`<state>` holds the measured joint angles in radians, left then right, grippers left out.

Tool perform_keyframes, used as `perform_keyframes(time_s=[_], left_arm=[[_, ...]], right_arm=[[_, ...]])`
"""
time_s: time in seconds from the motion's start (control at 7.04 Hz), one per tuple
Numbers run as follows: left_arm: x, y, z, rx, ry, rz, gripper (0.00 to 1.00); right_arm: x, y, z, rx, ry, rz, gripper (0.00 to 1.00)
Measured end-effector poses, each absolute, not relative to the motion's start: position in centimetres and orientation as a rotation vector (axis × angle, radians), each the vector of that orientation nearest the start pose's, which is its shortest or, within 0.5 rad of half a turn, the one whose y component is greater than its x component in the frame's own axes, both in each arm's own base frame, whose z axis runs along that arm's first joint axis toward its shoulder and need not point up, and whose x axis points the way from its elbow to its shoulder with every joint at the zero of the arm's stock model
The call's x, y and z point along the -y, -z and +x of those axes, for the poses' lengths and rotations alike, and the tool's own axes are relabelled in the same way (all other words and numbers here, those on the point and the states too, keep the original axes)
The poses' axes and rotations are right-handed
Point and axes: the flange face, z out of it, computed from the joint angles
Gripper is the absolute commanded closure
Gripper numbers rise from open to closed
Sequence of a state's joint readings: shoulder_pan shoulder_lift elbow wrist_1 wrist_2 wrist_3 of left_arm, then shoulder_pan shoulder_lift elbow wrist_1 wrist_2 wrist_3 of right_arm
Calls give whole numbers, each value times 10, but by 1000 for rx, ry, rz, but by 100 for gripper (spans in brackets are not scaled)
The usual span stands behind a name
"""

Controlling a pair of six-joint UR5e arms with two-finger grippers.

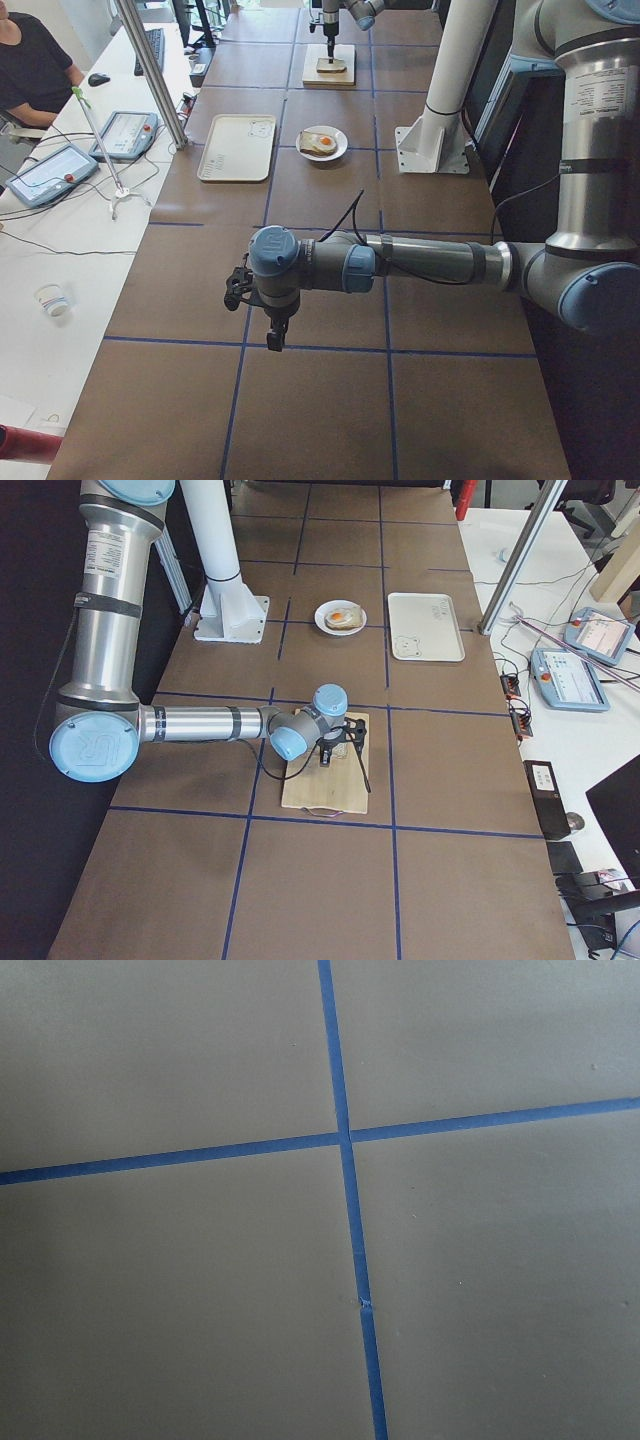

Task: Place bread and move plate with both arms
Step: 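Lower the right gripper onto the bread slice on the wooden board and grasp it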

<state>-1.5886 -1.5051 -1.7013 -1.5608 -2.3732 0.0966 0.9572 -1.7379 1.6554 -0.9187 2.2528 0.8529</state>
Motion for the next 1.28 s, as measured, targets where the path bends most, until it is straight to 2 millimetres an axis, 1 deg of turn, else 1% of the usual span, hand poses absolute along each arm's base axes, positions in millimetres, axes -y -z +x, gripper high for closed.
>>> perform_keyframes(time_s=[0.14,0.28,0.43,0.99,1.14,1.28], left_arm=[[466,-624,-70,-798,-97,99,0],[466,-623,-70,-798,-97,100,0],[466,-623,-70,-798,-97,100,0],[466,-624,-70,-797,-96,96,0],[466,-624,-70,-797,-96,95,0],[466,-624,-70,-797,-95,95,0]], right_arm=[[405,-625,-200,856,-29,-36,95],[405,-624,-199,857,-29,-35,98],[405,-622,-199,861,-26,-33,100],[404,-607,-199,889,-13,-19,100],[404,-596,-199,904,-4,-1,100],[404,-579,-199,930,10,25,100]])
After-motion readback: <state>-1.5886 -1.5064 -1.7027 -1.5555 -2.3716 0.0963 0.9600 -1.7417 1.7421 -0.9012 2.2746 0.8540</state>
